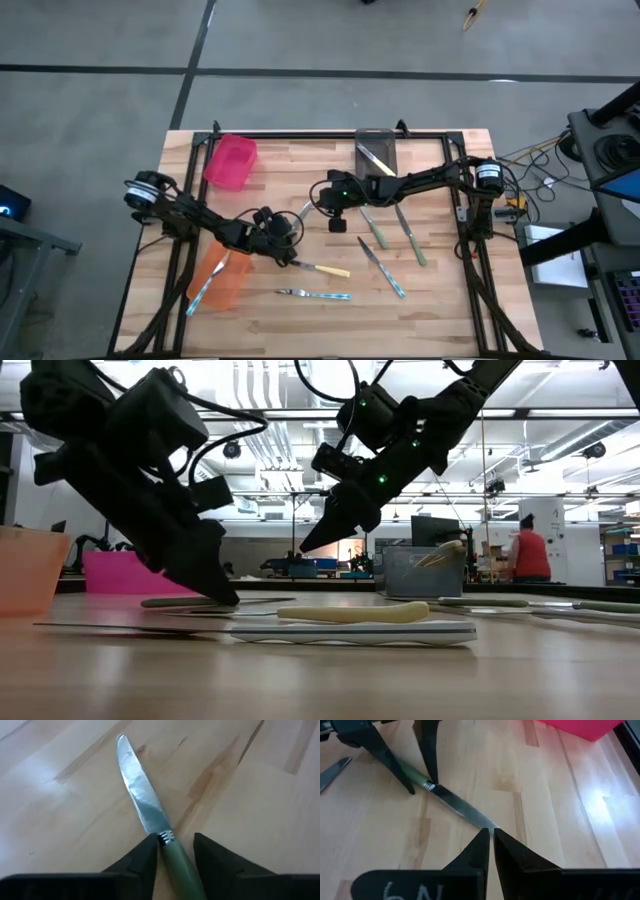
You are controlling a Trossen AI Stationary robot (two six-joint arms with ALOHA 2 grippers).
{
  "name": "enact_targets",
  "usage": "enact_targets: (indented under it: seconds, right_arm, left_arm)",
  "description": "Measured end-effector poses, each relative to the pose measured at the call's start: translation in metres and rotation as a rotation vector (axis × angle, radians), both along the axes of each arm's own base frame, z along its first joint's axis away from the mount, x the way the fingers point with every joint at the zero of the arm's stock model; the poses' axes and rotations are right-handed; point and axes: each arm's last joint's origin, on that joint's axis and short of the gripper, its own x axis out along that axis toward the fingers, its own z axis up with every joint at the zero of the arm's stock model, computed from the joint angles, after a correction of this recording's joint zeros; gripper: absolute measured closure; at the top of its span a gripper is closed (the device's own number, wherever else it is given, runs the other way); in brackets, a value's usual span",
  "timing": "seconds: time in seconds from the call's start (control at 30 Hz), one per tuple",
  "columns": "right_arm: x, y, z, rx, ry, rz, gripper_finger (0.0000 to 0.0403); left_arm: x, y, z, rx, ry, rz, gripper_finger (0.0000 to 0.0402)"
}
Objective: Sort silverware by color (type)
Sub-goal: Put the left green knife into the red bin
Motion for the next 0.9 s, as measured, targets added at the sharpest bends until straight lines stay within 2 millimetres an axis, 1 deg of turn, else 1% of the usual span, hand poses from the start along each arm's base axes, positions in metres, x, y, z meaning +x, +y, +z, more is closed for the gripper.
enact_targets:
  seconds: [0.13,0.17,0.27,0.4,0.63,0.7,0.9]
  right_arm:
    - [0.000,0.001,-0.001,0.032,0.004,0.022,0.0385]
    - [0.000,0.002,-0.001,0.041,0.004,0.033,0.0385]
    - [-0.001,0.003,-0.001,0.059,0.006,0.054,0.0385]
    - [-0.001,0.004,-0.001,0.067,0.009,0.053,0.0385]
    - [-0.002,0.004,-0.003,0.069,0.032,0.053,0.0385]
    - [-0.002,0.004,-0.003,0.070,0.036,0.053,0.0385]
    - [-0.002,0.004,-0.003,0.069,0.036,0.053,0.0385]
  left_arm:
    - [0.000,0.000,-0.005,-0.024,-0.019,0.060,0.0367]
    - [0.000,0.001,-0.005,-0.033,-0.028,0.081,0.0378]
    - [-0.001,0.003,-0.007,-0.035,-0.063,0.159,0.0378]
    - [-0.002,0.003,-0.001,-0.046,-0.080,0.177,0.0378]
    - [-0.005,0.003,0.018,-0.079,-0.101,0.164,0.0381]
    - [-0.007,0.004,0.025,-0.076,-0.112,0.171,0.0399]
    - [-0.016,0.007,0.046,-0.069,-0.145,0.186,0.0395]
